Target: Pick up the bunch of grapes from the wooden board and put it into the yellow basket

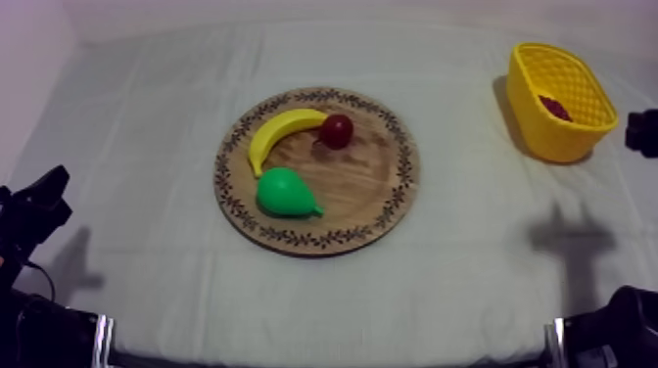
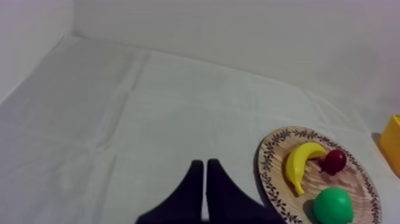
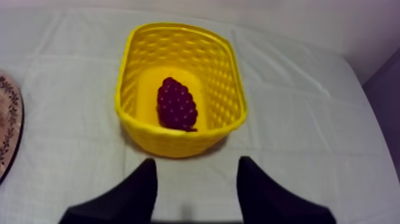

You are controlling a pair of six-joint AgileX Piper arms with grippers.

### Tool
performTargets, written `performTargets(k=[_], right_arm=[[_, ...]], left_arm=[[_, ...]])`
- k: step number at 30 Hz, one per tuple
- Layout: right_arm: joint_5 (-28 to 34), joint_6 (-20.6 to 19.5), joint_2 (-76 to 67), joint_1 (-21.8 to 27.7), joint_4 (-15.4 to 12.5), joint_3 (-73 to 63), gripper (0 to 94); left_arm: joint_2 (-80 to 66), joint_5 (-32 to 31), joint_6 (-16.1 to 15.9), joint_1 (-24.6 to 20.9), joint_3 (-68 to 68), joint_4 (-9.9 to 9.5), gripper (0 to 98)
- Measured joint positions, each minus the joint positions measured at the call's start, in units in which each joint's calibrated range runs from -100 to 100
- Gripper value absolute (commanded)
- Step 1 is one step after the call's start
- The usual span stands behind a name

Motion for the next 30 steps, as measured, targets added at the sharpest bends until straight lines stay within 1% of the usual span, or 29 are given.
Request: performTargets(k=[8,11,18,23,30], right_arm=[[-1.37,-0.59,-13.95,-1.21,-0.66,11.59,26.0],[-1.64,-0.64,-18.42,-2.06,-0.52,15.08,20.3],[-3.26,-1.2,-26.72,-5.55,0.92,21.36,4.3],[-4.17,-2.0,-31.68,-7.11,2.1,25.92,1.0],[-5.33,-6.73,-33.69,-7.74,4.77,28.03,0.4]], left_arm=[[0.0,0.0,0.0,0.0,0.0,0.0,0.1],[0.0,0.0,0.0,0.0,0.0,0.0,0.1],[0.0,0.0,-0.03,0.0,0.0,0.0,0.1],[0.0,0.0,-0.03,0.0,0.0,0.0,0.1],[0.0,0.0,0.0,0.0,0.0,0.0,0.1]])
